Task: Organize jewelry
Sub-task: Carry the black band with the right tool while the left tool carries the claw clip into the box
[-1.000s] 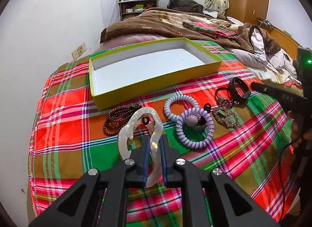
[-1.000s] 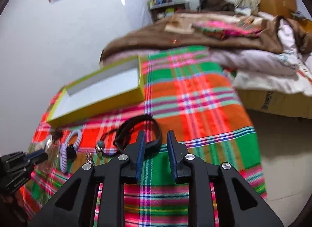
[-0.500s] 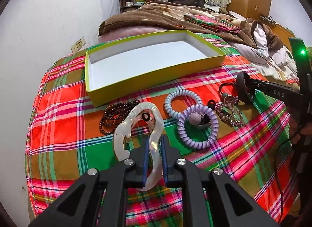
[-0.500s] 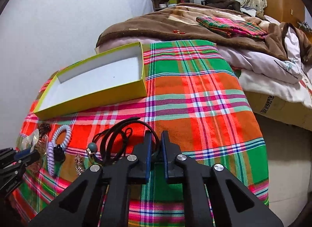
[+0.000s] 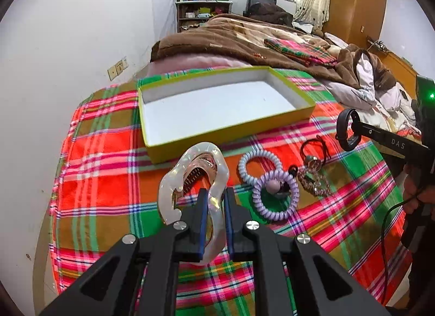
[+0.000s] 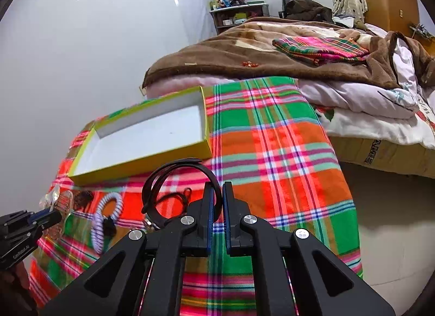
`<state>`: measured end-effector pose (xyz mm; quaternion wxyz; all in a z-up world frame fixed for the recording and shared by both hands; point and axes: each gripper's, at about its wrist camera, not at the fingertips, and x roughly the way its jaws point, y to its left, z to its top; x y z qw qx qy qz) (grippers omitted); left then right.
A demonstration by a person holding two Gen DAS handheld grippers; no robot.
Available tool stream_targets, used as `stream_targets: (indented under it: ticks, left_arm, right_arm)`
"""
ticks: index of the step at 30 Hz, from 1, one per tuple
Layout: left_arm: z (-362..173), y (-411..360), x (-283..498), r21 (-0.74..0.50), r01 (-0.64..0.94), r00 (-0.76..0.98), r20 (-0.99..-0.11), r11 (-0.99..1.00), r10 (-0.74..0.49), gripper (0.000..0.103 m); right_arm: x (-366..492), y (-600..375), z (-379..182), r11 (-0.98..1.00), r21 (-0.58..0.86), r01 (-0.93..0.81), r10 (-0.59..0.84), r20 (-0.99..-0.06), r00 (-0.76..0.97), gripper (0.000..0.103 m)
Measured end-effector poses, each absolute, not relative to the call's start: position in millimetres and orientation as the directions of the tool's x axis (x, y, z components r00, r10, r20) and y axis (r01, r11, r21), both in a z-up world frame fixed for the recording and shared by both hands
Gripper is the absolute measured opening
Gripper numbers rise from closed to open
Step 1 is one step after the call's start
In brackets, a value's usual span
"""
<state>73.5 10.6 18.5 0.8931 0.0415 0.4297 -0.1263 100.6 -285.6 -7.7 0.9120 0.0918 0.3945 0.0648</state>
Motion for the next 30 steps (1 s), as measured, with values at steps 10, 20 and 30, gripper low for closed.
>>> stream_targets:
  ticks: [10, 20, 30]
  left_arm:
    - [41.0, 21.9, 104.5, -0.025, 0.241, 0.62, -0.765, 0.97, -0.174, 0.012]
    - [42.6, 31.6, 165.5, -0.064, 0.227, 0.594, -0.782, 0.972, -0.19, 0.012]
    - [19.2, 24.9, 220.4, -0.11, 0.219, 0.536, -0.817, 0.969, -0.214, 0.012]
  right_arm:
    - [136.9, -261.5, 26.2, 0.973, 0.2, -0.117, 0.224, -0.681, 0.697, 0.006]
    - [205.5, -240.6, 28.3, 0.972, 0.185, -0.144, 0.234, -0.723, 0.65, 0.006]
    - [267.9, -227.2, -0.7, 0.975, 0.173, -0.138, 0.221, -0.802, 0.554, 0.006]
